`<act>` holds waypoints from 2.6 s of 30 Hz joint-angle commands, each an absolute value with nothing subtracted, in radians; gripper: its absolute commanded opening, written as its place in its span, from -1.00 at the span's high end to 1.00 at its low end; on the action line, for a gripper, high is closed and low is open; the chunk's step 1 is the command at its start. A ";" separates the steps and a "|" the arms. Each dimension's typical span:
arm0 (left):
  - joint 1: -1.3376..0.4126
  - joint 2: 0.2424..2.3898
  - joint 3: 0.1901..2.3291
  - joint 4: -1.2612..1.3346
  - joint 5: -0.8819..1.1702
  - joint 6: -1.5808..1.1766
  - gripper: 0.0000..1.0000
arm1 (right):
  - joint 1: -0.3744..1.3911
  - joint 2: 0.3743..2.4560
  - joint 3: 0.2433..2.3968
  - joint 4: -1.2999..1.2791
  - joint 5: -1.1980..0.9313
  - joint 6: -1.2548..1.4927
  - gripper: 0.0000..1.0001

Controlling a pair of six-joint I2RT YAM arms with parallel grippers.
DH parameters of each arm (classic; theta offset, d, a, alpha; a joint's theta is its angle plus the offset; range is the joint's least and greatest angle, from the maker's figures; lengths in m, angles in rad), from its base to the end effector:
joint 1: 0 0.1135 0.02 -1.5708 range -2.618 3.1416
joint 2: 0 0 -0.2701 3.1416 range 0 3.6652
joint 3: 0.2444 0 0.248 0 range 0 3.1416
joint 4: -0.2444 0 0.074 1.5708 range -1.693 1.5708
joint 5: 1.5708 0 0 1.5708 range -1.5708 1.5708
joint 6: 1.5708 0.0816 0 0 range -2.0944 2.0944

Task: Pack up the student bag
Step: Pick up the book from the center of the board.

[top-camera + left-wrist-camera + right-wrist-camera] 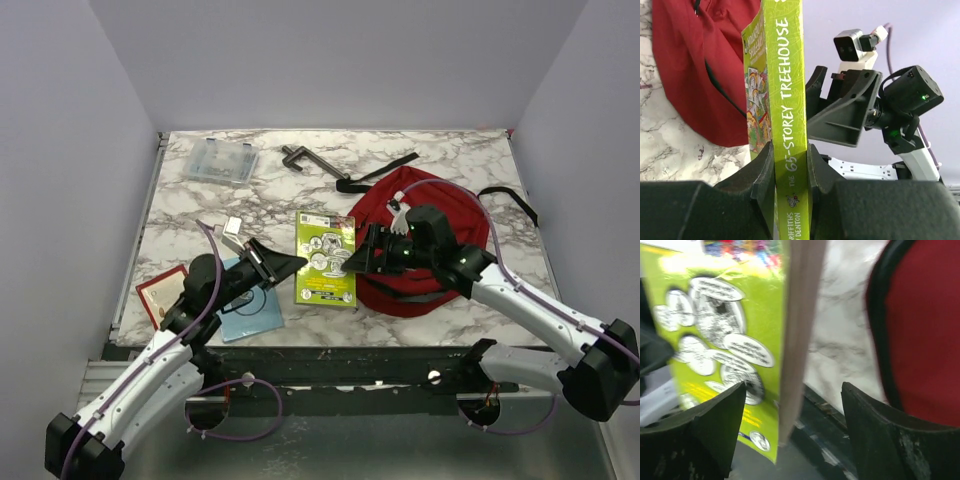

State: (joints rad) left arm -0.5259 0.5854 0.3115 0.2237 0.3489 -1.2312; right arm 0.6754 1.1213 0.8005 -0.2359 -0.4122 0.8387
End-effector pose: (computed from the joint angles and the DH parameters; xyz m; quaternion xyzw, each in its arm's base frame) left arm 0.1531 -0.1211 0.2479 -0.1342 0.7110 -0.6027 0.3364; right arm 0.1951 0.1982 0.2592 -0.0292 0.8609 0.4565 0.2226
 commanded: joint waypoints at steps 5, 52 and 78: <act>-0.531 0.605 0.630 -0.183 0.193 -1.086 1.00 | 0.828 1.021 0.929 -0.449 -0.008 0.494 -0.77; -0.370 0.756 0.976 -0.549 0.260 -0.724 -0.93 | 0.955 1.092 0.882 -0.088 0.044 0.483 0.99; -0.364 0.448 0.719 -0.077 0.963 -0.889 -0.90 | 0.535 1.093 0.781 0.758 -1.225 1.189 0.99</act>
State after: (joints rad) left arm -0.3683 0.3962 0.8356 -0.4023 0.6250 -0.6083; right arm 0.5373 1.0576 0.7864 0.4648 -1.1385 1.0443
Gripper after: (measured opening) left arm 0.975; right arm 0.280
